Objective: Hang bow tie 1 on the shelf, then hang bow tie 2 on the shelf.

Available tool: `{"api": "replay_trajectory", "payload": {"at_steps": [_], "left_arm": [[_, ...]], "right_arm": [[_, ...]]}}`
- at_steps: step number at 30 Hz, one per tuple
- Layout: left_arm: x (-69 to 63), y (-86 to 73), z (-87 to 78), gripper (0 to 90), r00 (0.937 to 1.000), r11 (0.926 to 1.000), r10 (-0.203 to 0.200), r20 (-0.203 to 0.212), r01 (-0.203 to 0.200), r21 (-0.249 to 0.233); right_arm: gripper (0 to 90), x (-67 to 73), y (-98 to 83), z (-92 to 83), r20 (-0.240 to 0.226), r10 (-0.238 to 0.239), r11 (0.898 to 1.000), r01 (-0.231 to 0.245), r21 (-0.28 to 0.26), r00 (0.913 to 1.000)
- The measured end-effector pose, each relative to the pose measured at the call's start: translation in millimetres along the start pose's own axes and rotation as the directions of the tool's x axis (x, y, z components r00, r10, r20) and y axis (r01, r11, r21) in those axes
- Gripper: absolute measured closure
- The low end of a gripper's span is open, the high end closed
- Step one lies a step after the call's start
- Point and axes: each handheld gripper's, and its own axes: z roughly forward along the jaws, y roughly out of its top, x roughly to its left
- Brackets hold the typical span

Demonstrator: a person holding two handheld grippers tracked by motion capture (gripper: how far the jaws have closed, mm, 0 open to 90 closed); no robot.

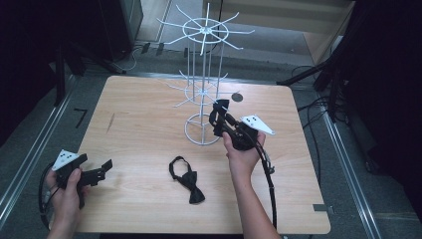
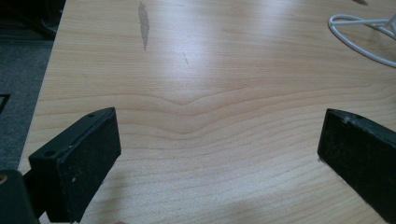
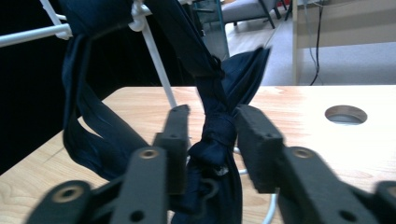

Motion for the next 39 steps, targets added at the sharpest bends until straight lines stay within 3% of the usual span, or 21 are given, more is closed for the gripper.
{"api": "replay_trajectory", "payload": {"at_steps": [5,11,17,21,28,39], "left_arm": [[0.1,0.0,0.0,0.0,1.0000,1.0000,-0.001,0.001,0.001,0.001],[0.1,0.2,0.2,0.0,1.0000,1.0000,-0.004,0.001,0.004,0.003],[0.0,0.2,0.1,0.0,1.0000,1.0000,-0.003,0.000,0.003,0.005],[-0.2,0.1,0.1,0.0,1.0000,1.0000,-0.002,-0.002,0.002,0.002],[-0.3,0.2,0.4,0.0,1.0000,1.0000,-0.005,-0.001,0.005,0.002],[-0.6,0.4,0.9,0.0,1.0000,0.9999,-0.006,0.002,0.006,0.011]], "right_arm": [[50.9,-4.7,-2.3,-4.3,0.003,0.001,1.000,-0.002,0.022,1.0000],[46.3,-5.4,-0.4,-15.3,-0.023,-0.038,0.999,0.039,0.023,0.9990],[42.7,-5.6,2.2,-28.9,-0.004,-0.071,0.997,0.071,0.008,0.9975],[41.3,-7.0,3.1,-39.9,0.016,-0.105,0.994,0.105,0.000,0.9943],[40.7,-11.3,3.3,-58.5,0.017,-0.107,0.994,0.108,-0.011,0.9941],[40.8,-13.6,-8.3,-72.3,0.006,-0.119,0.993,0.119,0.016,0.9929]]}}
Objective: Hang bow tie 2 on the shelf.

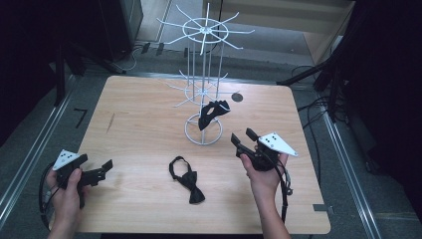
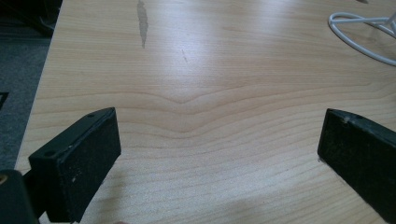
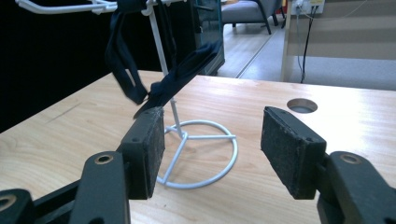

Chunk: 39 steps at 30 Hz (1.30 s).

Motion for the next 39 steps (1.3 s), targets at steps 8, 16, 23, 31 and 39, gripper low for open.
{"api": "replay_trajectory", "payload": {"at_steps": [8,16,23,31,39], "left_arm": [[0.0,0.3,0.3,0.0,1.0000,1.0000,0.006,0.005,-0.006,0.003],[0.0,0.3,0.4,0.0,1.0000,1.0000,0.006,0.003,-0.006,0.002],[0.3,0.4,0.5,0.0,1.0000,1.0000,0.005,0.004,-0.005,0.003],[0.2,0.4,0.5,0.0,1.0000,1.0000,0.005,0.004,-0.005,0.000],[0.2,0.4,0.4,0.0,1.0000,1.0000,0.006,0.003,-0.006,0.000]], "right_arm": [[44.2,6.0,-10.7,-2.4,-0.033,0.001,0.999,0.000,0.043,0.9995],[44.4,15.1,-16.6,-1.8,-0.052,0.004,0.998,-0.001,0.059,0.9987],[44.4,23.3,-23.1,3.1,-0.070,-0.001,0.996,0.007,0.089,0.9976],[43.6,29.6,-26.8,5.7,-0.082,-0.006,0.995,0.014,0.101,0.9966],[43.4,34.9,-30.1,7.8,-0.095,-0.012,0.993,0.023,0.115,0.9954]]}}
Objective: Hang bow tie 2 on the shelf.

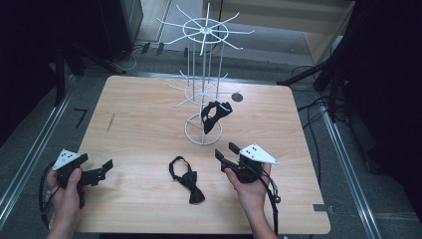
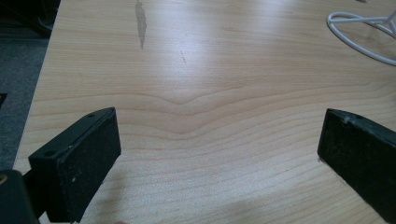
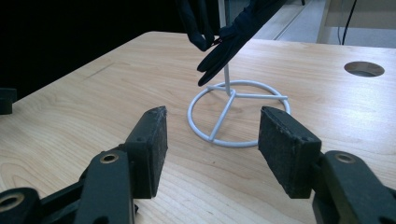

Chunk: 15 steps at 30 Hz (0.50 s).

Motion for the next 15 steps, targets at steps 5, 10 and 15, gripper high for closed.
{"api": "replay_trajectory", "payload": {"at_steps": [5,10,15], "left_arm": [[0.0,0.0,0.0,0.0,1.0000,1.0000,0.000,0.000,0.000,0.000],[0.0,0.0,0.0,0.0,1.0000,1.0000,0.001,0.000,-0.001,0.000],[-0.1,0.0,0.0,0.0,1.0000,1.0000,0.001,0.000,-0.001,0.000]], "right_arm": [[43.5,2.3,-1.8,1.5,-0.009,-0.006,1.000,0.006,0.005,0.9999],[43.9,5.7,-4.1,3.6,-0.023,-0.012,1.000,0.012,0.021,0.9997],[43.9,8.4,-6.5,6.1,-0.035,-0.010,1.000,0.011,0.029,0.9993]]}}
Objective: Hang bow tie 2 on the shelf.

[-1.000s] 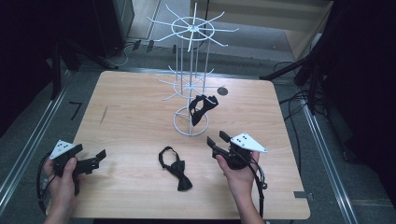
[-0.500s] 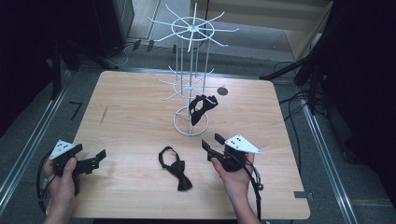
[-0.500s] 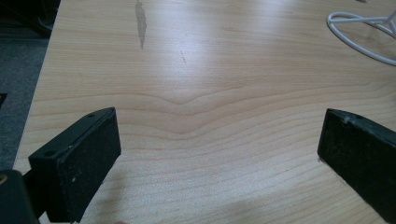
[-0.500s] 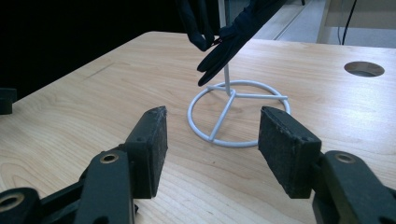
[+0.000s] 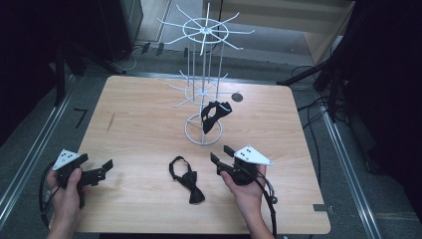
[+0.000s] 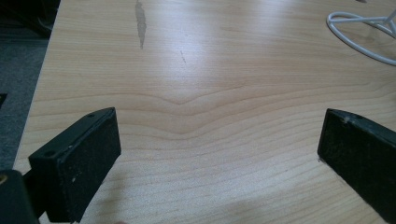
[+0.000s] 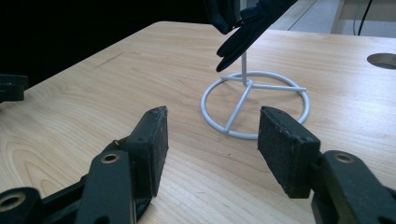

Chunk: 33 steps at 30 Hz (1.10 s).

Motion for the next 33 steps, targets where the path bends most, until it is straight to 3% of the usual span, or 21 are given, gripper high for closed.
{"api": "replay_trajectory", "payload": {"at_steps": [33], "left_arm": [[0.0,0.0,-0.1,0.0,1.0000,1.0000,0.002,0.001,-0.002,0.000]], "right_arm": [[42.7,17.1,-17.4,18.5,-0.052,-0.028,0.997,0.032,0.076,0.9982]]}}
